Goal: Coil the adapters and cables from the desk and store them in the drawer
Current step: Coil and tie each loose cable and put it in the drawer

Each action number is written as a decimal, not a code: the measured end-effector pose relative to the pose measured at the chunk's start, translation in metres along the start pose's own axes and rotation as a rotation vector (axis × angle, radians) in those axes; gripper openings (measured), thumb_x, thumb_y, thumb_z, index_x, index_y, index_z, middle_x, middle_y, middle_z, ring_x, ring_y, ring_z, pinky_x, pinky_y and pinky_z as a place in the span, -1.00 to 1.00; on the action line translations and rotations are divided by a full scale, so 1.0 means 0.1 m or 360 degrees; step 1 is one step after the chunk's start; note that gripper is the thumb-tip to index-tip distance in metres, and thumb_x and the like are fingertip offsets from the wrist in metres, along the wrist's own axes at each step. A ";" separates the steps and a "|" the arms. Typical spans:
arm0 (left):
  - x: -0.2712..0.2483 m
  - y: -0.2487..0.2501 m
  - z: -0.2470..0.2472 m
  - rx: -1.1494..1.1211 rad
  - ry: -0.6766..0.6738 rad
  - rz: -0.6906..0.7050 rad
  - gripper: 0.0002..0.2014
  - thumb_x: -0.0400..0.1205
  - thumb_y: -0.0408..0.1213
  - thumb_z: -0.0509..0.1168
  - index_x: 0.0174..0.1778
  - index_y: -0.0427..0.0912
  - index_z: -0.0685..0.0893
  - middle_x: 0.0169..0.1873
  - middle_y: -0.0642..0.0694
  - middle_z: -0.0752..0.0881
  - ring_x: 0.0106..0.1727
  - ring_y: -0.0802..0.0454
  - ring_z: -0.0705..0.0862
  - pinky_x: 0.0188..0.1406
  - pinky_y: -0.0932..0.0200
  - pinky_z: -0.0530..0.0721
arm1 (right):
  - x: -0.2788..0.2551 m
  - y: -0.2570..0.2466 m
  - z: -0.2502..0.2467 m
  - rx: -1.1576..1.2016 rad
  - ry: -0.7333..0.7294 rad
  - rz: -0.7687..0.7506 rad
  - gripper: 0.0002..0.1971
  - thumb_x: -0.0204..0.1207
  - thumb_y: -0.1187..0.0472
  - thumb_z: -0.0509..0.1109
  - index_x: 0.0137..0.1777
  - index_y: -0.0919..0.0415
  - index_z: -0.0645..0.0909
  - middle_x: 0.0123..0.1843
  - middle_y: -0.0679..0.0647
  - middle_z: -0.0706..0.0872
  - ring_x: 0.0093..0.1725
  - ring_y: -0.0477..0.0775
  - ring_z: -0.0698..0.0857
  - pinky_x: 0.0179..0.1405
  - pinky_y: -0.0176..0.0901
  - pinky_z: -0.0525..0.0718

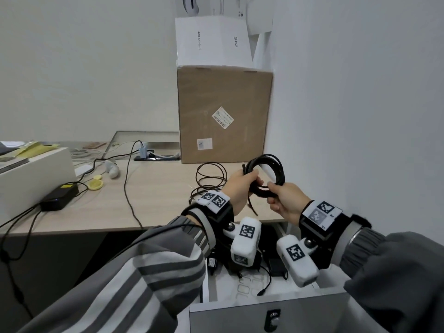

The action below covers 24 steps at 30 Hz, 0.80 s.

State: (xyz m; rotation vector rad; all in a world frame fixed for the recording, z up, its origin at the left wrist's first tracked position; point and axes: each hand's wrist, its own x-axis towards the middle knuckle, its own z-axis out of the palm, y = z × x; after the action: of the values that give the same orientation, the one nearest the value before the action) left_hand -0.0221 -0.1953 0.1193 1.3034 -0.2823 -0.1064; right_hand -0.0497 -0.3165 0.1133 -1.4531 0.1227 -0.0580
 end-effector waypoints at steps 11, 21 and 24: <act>-0.05 0.20 -0.30 0.0820 -0.0271 0.0178 -0.80 0.75 -0.28 0.16 -0.20 -0.16 0.52 -0.50 0.01 0.38 -0.58 0.20 0.38 -0.43 0.25 0.53 | -0.05 -0.19 -0.09 -0.1246 -0.0279 -0.0342 -0.70 0.51 0.06 0.45 0.16 0.10 0.49 -0.15 -0.10 0.61 -0.23 -0.15 0.56 -0.40 -0.38 0.43; -0.13 0.29 -0.40 0.0323 -0.0492 -0.0095 -0.82 0.70 -0.28 0.25 -0.22 -0.21 0.55 -0.60 0.11 0.32 -0.59 0.23 0.29 -0.50 0.36 0.36 | -0.06 -0.11 0.00 -0.1371 -0.0497 -0.0705 -0.87 0.60 0.09 0.35 -0.06 -0.08 0.42 -0.37 -0.04 0.48 -0.50 -0.15 0.46 -0.45 -0.31 0.46; -0.13 0.27 -0.37 0.0400 -0.0470 -0.0106 -0.76 0.71 -0.17 0.24 -0.20 -0.23 0.54 -0.61 0.12 0.31 -0.59 0.23 0.25 -0.60 0.38 0.30 | 0.02 0.02 -0.01 -0.1478 -0.0392 -0.0605 -0.64 0.52 -0.11 0.37 0.14 0.11 0.44 -0.37 0.01 0.64 -0.57 -0.24 0.54 -0.46 -0.28 0.47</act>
State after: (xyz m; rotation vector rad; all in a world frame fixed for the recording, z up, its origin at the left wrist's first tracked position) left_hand -0.0266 -0.1501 0.1350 1.5478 -0.5169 -0.3302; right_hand -0.0476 -0.3179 0.1112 -2.3808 -0.3826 -0.1434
